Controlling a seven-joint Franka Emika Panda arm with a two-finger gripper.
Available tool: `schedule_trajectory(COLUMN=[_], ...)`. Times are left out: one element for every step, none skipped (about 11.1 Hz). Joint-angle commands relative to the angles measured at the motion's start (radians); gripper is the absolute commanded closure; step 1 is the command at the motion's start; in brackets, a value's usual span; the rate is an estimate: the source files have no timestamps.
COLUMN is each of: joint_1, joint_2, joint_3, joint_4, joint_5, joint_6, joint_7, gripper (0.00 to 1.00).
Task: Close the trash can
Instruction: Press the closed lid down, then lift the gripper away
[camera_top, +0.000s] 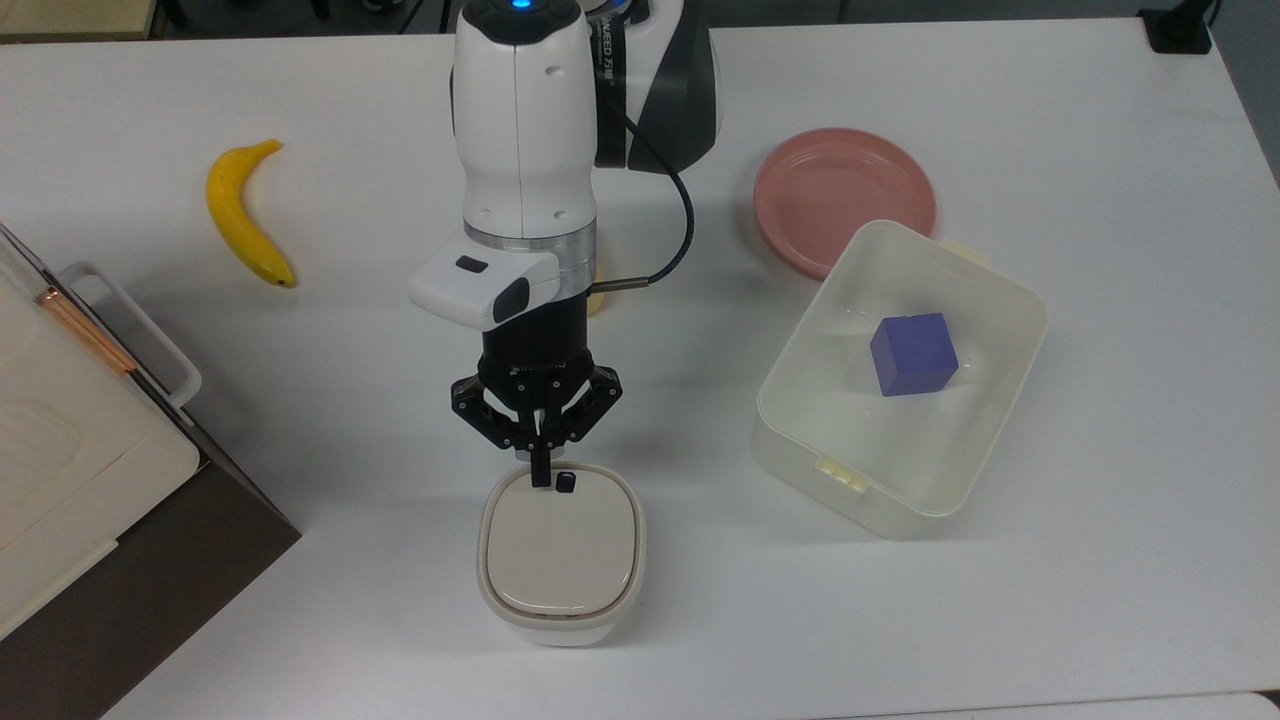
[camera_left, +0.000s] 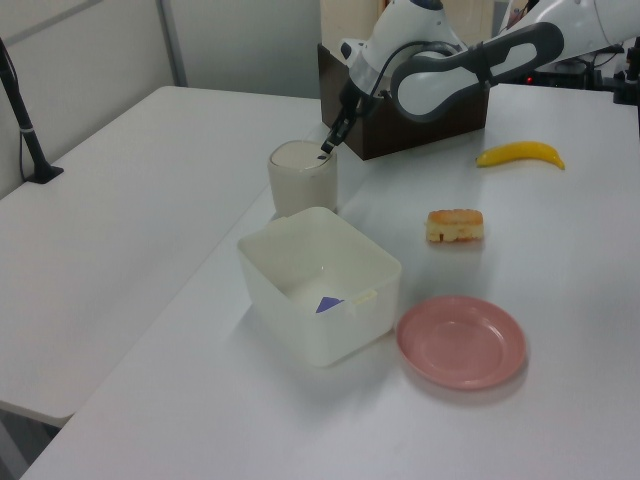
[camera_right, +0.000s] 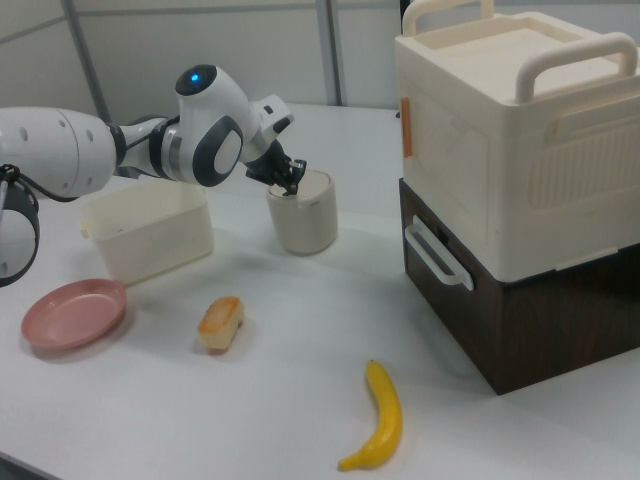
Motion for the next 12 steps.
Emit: schedule_trajectory(joint_1=[0.002, 0.003, 0.002, 0.002, 0.002, 0.002, 0.002, 0.002, 0.003, 0.003, 0.0, -0.015], joint_2=[-0.002, -0.002, -0.002, -0.003, -0.006, -0.014, -0.029, -0.047, -0.09, -0.138, -0.176, -0.221], joint_3=[-0.008, -0.008, -0.008, -0.009, -0.008, -0.008, -0.008, -0.008, -0.006, -0.006, 0.0, 0.012], joint_4=[0.05, 0.055, 0.055, 0.055, 0.055, 0.053, 0.055, 0.058, 0.058, 0.056, 0.059, 0.056], joint_5=[0.005, 0.006, 0.008, 0.011, 0.011, 0.013, 0.011, 0.013, 0.011, 0.011, 0.011, 0.013], joint_6=[-0.014, -0.014, -0.012, -0.014, -0.017, -0.023, -0.061, -0.114, -0.174, -0.281, -0.393, -0.475], joint_7=[-0.014, -0.014, -0.014, -0.011, -0.006, -0.005, 0.012, 0.015, 0.017, 0.015, 0.015, 0.015], gripper=[1.0, 1.0, 1.0, 1.0, 1.0, 1.0, 1.0, 1.0, 1.0, 1.0, 1.0, 1.0])
